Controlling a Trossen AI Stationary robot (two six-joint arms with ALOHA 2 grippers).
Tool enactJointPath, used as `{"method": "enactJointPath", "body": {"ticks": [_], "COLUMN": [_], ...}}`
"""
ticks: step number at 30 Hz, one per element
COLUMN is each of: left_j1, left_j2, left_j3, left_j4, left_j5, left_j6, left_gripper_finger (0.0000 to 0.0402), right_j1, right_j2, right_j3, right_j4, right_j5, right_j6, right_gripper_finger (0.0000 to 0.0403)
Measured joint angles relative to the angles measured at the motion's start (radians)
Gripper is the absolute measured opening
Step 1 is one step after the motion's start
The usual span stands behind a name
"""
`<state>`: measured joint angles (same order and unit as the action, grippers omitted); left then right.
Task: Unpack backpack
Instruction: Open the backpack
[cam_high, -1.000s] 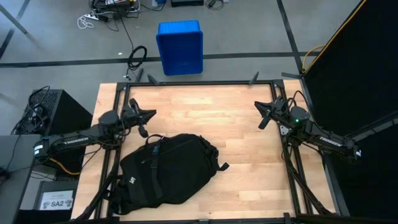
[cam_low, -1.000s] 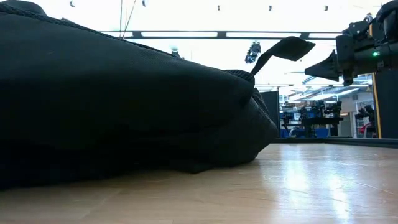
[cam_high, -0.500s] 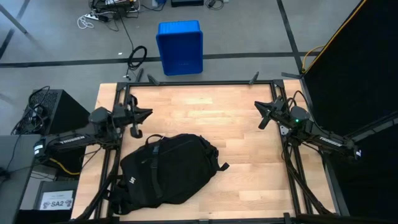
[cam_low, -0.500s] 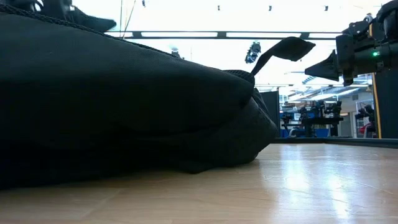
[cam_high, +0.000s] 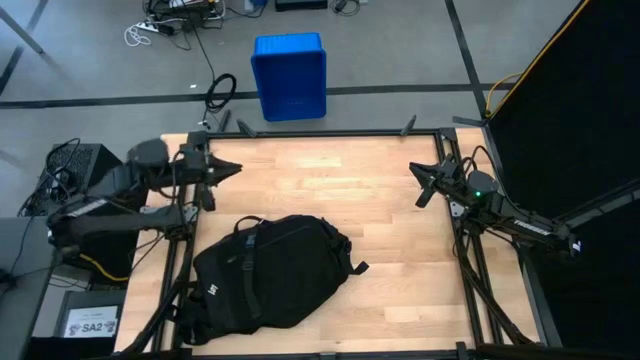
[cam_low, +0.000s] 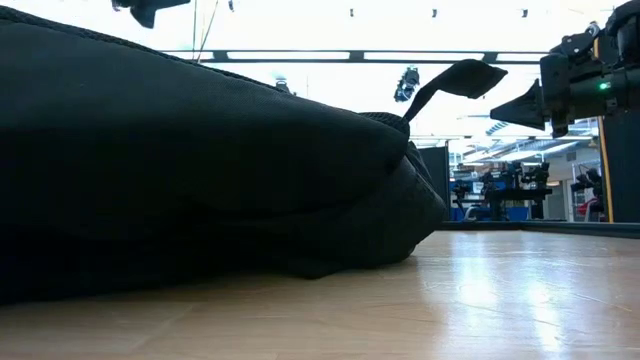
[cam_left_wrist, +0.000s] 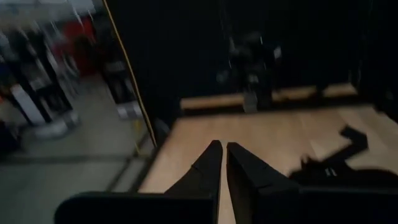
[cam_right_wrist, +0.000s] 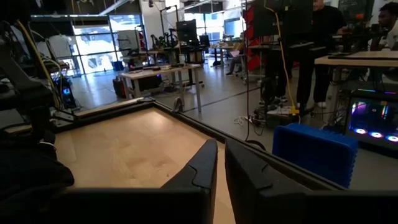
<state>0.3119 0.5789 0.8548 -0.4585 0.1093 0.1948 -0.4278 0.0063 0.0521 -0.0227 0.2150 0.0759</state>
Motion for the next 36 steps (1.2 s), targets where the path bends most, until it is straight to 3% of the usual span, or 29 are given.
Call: {"method": "enactJointPath", "body": {"ticks": [7, 12, 16, 23, 31, 36], "left_j1": [-0.115, -0.233, -0.351, -0.580, -0.825, -0.944], "left_j2": [0.299, 0.508, 0.653, 0.890, 0.981, 0.986], "left_j3": [0.286, 0.510, 0.614, 0.701, 0.707, 0.707], "left_j4": [-0.360, -0.641, -0.815, -1.107, -1.058, -0.905], "left_j5": [-0.006, -0.090, -0.157, -0.109, -0.063, -0.100], "left_j6": [0.028, -0.031, -0.150, -0.481, -0.805, -1.054], "left_gripper_finger": [0.0000, 0.0000, 0.0000, 0.0000, 0.0000, 0.0000], "right_j1": [0.000, 0.000, 0.000, 0.000, 0.000, 0.000], "right_j2": [0.000, 0.000, 0.000, 0.000, 0.000, 0.000], "right_j3": [0.000, 0.000, 0.000, 0.000, 0.000, 0.000], "right_j4": [0.000, 0.000, 0.000, 0.000, -0.001, 0.000], "right_j5": [0.000, 0.000, 0.000, 0.000, 0.000, 0.000], "right_j6": [0.000, 0.000, 0.000, 0.000, 0.000, 0.000], "right_gripper_finger": [0.0001, 0.0008, 0.0008, 0.0001, 0.0009, 0.0004]}}
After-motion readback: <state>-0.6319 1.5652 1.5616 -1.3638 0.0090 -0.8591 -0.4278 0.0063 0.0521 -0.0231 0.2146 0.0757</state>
